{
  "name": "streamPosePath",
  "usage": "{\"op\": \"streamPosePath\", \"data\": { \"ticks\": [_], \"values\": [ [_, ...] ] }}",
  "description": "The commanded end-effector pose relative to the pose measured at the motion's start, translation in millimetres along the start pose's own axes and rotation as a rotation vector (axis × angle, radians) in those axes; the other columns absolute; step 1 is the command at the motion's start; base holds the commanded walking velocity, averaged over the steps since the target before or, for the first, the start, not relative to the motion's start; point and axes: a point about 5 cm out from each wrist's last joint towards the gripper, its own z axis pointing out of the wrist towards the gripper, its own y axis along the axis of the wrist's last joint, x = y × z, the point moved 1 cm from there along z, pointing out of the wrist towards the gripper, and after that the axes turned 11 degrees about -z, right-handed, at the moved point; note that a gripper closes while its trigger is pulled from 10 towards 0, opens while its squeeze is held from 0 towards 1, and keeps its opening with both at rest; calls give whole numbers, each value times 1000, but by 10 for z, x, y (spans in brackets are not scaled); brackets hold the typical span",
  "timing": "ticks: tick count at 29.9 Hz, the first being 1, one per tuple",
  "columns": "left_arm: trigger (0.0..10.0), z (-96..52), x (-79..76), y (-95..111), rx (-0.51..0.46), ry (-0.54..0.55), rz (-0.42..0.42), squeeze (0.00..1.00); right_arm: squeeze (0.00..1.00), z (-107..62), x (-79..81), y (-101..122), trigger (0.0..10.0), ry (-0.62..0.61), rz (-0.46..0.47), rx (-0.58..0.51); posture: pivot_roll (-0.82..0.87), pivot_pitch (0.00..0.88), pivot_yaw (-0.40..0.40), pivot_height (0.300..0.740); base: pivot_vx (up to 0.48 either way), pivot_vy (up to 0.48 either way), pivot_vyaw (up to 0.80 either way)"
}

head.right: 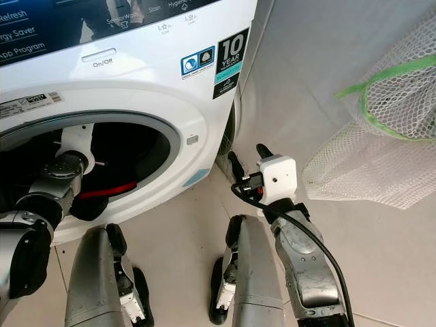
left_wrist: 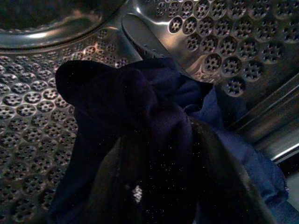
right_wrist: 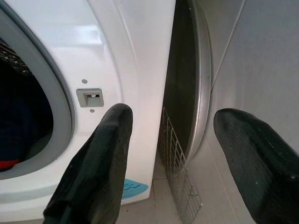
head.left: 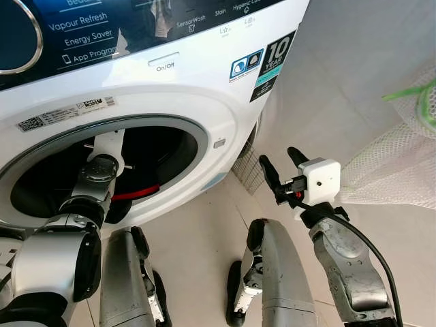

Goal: Clothes washing

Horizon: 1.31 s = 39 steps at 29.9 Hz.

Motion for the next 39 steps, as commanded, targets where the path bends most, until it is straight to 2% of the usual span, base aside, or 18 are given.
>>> {"op": "streamPosePath", "data": {
  "ticks": [1, 11, 23, 28, 30, 33, 35, 36, 37, 39],
  "values": [
    [10000, -24, 22, -141, 60, -4, -14, 1000, 0, -41, -19, -42, 10000, -12, 0, 21, 2, 369, -129, 511, 0, 0, 0],
    [10000, -23, -12, -124, 45, -20, -43, 1000, 0, -42, -7, -48, 10000, -13, 6, 24, 7, 374, -126, 511, 0, 0, 0],
    [10000, -54, -264, -158, -14, -74, -53, 1000, 0, -36, 8, -64, 10000, -16, 9, 28, 21, 380, -118, 511, 0, 0, 0],
    [10000, -72, -349, -136, -58, -57, 53, 1000, 0, -38, 20, -67, 10000, -17, 14, 28, 26, 380, -111, 511, 0, 0, 0],
    [10000, -75, -363, -134, -61, -53, 66, 1000, 0, -38, 23, -69, 10000, -16, 15, 28, 26, 380, -111, 511, 0, 0, 0],
    [10000, -115, -509, -107, -104, -78, 144, 1000, 0, -37, 32, -73, 10000, -17, 17, 29, 32, 381, -106, 511, 0, 0, 0],
    [10000, -122, -527, -106, -110, -82, 149, 1000, 0, -38, 31, -74, 10000, -17, 17, 29, 32, 381, -106, 511, 0, 0, 0],
    [10000, -137, -552, -100, -122, -84, 157, 435, 0, -39, 27, -76, 10000, -19, 17, 30, 33, 379, -103, 511, 0, 0, 0],
    [10000, -177, -591, -105, -143, -79, 160, 0, 0, -43, 20, -81, 10000, -24, 17, 30, 34, 375, -95, 511, 0, 0, 0],
    [10000, -197, -605, -113, -150, -74, 154, 0, 0, -44, 17, -83, 10000, -26, 17, 30, 35, 372, -93, 511, 0, 0, 0]
  ]
}}
